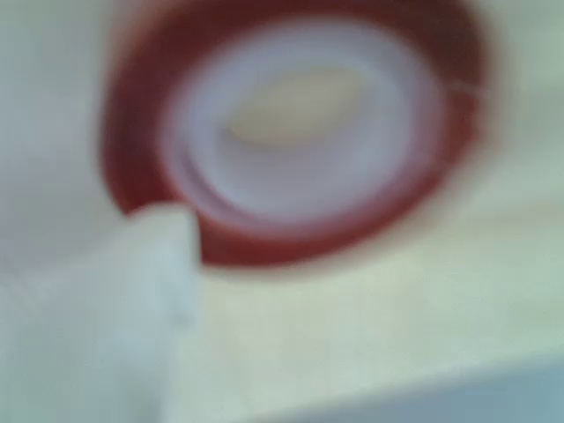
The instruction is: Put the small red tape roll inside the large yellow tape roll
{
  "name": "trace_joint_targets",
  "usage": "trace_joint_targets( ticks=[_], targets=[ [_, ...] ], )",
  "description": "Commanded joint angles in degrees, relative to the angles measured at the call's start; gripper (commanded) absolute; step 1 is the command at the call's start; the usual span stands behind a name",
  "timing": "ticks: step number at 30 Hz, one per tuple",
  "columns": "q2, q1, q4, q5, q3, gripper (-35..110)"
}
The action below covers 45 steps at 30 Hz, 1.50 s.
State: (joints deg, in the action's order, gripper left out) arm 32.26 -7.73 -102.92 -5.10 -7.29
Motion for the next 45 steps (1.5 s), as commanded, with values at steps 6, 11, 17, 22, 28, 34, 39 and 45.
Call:
trace_joint_targets(
  ticks=[6, 11, 17, 22, 28, 34, 39, 45],
  targets=[
    [19.16, 2.20, -0.70, 1.67, -14.41, 23],
    [19.25, 2.37, -0.70, 3.52, -18.63, 23],
    [16.70, -0.09, -0.70, 3.60, -20.04, 22],
    [13.62, -1.23, -0.62, 3.60, -19.51, 22],
    [8.88, -0.26, -0.62, 3.60, -16.00, 22],
    [3.60, 0.53, -0.62, 3.34, -11.25, 22],
    [-1.32, 0.09, -0.62, 3.16, -6.59, 20],
    [-6.77, -0.88, -0.62, 2.72, -2.02, 20]
  ],
)
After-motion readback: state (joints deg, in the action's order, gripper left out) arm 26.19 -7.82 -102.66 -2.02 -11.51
